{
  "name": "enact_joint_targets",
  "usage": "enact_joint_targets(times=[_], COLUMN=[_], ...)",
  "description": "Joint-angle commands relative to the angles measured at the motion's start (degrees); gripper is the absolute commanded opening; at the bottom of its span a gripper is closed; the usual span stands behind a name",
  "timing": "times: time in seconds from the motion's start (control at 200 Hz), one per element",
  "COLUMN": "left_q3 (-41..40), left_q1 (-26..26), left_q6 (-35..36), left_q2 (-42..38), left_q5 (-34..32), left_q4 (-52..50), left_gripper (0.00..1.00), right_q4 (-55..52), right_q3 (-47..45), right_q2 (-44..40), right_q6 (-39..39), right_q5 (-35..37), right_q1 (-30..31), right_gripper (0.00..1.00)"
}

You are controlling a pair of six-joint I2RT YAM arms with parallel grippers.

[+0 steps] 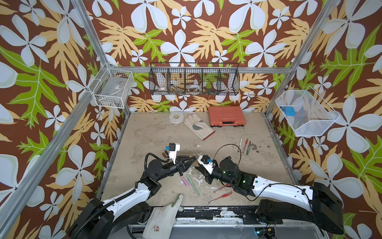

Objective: Remove pen caps from pens
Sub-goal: Open the pen cap on the pen.

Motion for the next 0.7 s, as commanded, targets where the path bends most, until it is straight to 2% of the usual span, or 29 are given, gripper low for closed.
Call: enact_joint_targets(times=[0.0,0.09,0.19,0.245,0.37,0.555,0.696], left_q3=[0.3,0.3,0.1,-0.1,-0.4,-0.7,-0.1], left_q1=[0.7,1.0,1.1,1.3,1.6,2.2,3.7], left_q6=[-1.5,-1.8,-1.9,-1.9,-2.0,-2.6,-4.7], left_q2=[-0.3,-0.3,-0.4,-0.4,-0.4,-0.3,1.0], left_q5=[-4.6,-4.3,-4.0,-3.7,-3.0,-2.8,-1.2], left_q4=[1.5,1.9,2.4,2.8,3.7,5.5,8.2], left_gripper=[0.0,0.0,0.0,0.0,0.0,0.0,0.0], right_q4=[-4.1,-2.5,-1.7,-0.7,0.5,11.2,12.1], right_q3=[0.6,-0.9,-1.7,-1.9,-0.7,-3.6,-3.3], right_q2=[0.7,-1.2,-2.1,-1.6,2.7,6.1,8.5], right_q6=[-3.9,-3.3,-1.3,0.2,3.3,11.3,12.1], right_q5=[12.1,1.3,-16.6,-26.4,-43.5,-55.2,-56.8], right_q1=[1.4,-0.5,-5.6,-8.5,-13.3,-17.8,-18.5], right_gripper=[0.0,0.0,0.0,0.0,0.0,0.0,0.0])
